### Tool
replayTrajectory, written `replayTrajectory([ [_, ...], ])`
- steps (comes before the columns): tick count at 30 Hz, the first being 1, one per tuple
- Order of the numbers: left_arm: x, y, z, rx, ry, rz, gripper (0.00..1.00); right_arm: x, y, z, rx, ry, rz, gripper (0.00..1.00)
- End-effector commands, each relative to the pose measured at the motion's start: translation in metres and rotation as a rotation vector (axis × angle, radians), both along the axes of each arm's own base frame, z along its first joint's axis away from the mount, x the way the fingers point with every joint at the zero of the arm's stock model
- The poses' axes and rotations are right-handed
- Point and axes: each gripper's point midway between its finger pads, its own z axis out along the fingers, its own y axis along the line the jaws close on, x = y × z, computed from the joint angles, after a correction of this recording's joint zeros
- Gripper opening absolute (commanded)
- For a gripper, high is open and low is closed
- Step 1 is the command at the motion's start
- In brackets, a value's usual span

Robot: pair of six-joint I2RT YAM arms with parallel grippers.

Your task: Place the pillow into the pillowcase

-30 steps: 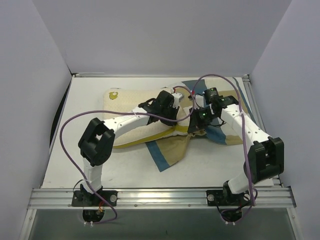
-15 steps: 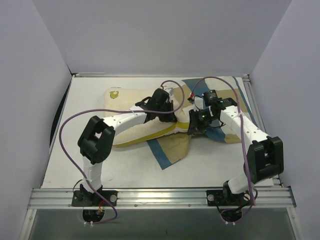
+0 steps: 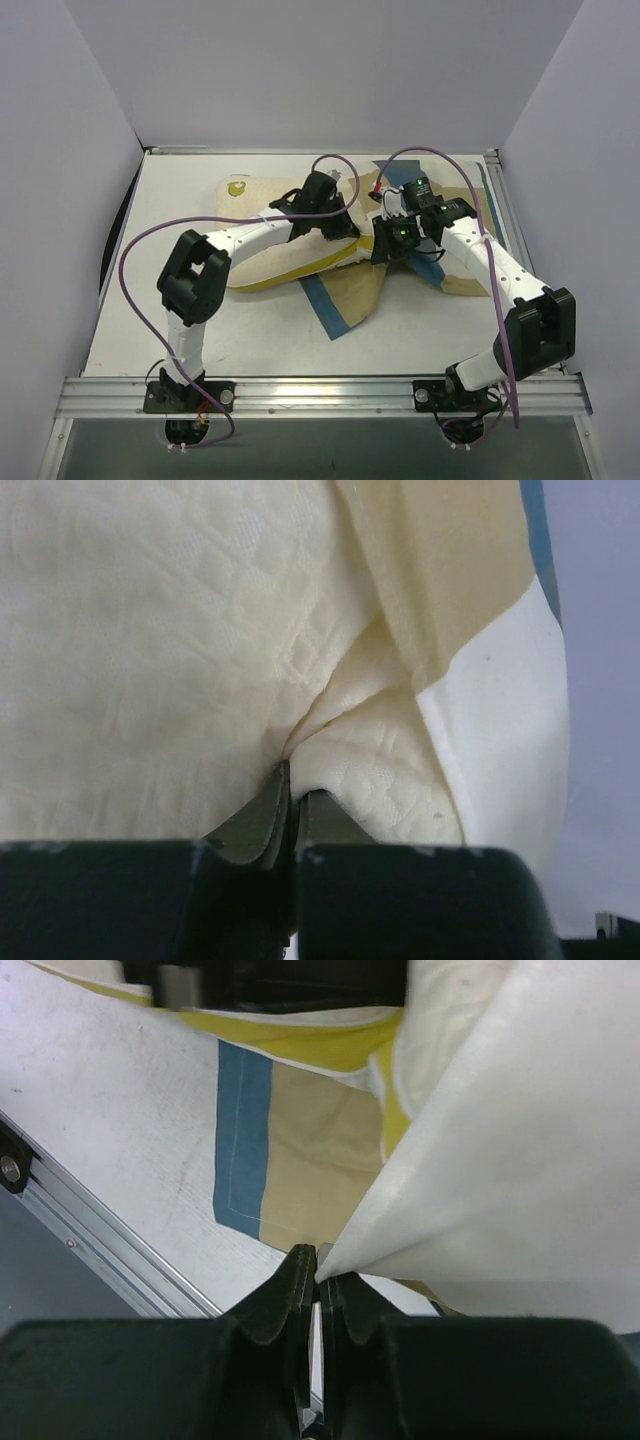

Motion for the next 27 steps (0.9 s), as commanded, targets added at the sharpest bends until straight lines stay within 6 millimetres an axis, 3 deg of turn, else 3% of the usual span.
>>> replayTrajectory([
  [1, 0.048, -0.030, 0.042, -0.151, -0.123, 0.110, 0.00, -0.025, 0.030, 0.022, 0.089, 0.055, 0.116, 0.00],
  [2, 0.052, -0.030, 0.026, -0.124, -0.115, 0.116, 0.00, -0.023, 0.028, 0.020, 0.076, 0.053, 0.105, 0.05],
  [4, 0.057, -0.027, 0.018, -0.108, -0.120, 0.102, 0.00, -0.015, 0.013, 0.010, 0.020, 0.046, 0.052, 0.10],
  [6, 0.049, -0.024, 0.002, -0.115, -0.089, 0.064, 0.01, -0.011, 0.002, 0.005, 0.004, 0.054, 0.002, 0.30],
  [8, 0.039, -0.027, 0.020, -0.179, -0.130, -0.017, 0.19, -0.005, -0.020, -0.004, -0.020, 0.062, -0.082, 0.48],
  [9, 0.030, -0.022, 0.013, -0.168, -0.141, -0.057, 0.24, -0.003, -0.027, -0.007, -0.013, 0.087, -0.143, 0.53],
  [10, 0.025, -0.024, 0.023, -0.193, -0.176, -0.093, 0.32, 0.002, -0.042, -0.012, -0.017, 0.104, -0.205, 0.57],
  [11, 0.012, -0.024, 0.044, -0.234, -0.205, -0.159, 0.46, -0.002, -0.053, -0.021, -0.029, 0.137, -0.248, 0.57],
  [13, -0.006, -0.017, 0.046, -0.196, -0.253, -0.255, 0.60, -0.002, -0.077, -0.032, -0.044, 0.175, -0.343, 0.57],
  [14, -0.013, -0.011, 0.062, -0.185, -0.304, -0.296, 0.69, -0.004, -0.085, -0.036, -0.057, 0.189, -0.371, 0.58],
  [15, -0.017, -0.006, 0.066, -0.129, -0.399, -0.376, 0.77, -0.009, -0.094, -0.043, -0.080, 0.205, -0.393, 0.58],
  [17, -0.031, 0.014, 0.067, -0.007, -0.423, -0.453, 0.86, -0.007, -0.114, -0.048, -0.126, 0.201, -0.451, 0.58],
  [18, -0.026, 0.025, 0.064, 0.095, -0.522, -0.517, 0.86, -0.005, -0.118, -0.050, -0.140, 0.202, -0.462, 0.58],
  [19, -0.031, 0.039, 0.054, 0.176, -0.510, -0.556, 0.86, -0.002, -0.122, -0.052, -0.158, 0.200, -0.473, 0.58],
  [20, -0.028, 0.047, 0.054, 0.242, -0.555, -0.586, 0.86, 0.002, -0.122, -0.053, -0.166, 0.193, -0.469, 0.58],
  [23, -0.014, 0.086, 0.030, 0.521, -0.716, -0.730, 0.86, 0.011, -0.117, -0.067, -0.184, 0.254, -0.447, 0.57],
  [24, -0.016, 0.105, 0.006, 0.628, -0.743, -0.824, 0.85, 0.012, -0.111, -0.080, -0.199, 0.296, -0.416, 0.57],
  [25, -0.007, 0.123, -0.003, 0.699, -0.748, -0.823, 0.84, 0.021, -0.108, -0.081, -0.208, 0.289, -0.402, 0.57],
  [27, -0.012, 0.150, -0.035, 0.774, -0.717, -0.904, 0.82, 0.029, -0.098, -0.098, -0.232, 0.325, -0.360, 0.56],
])
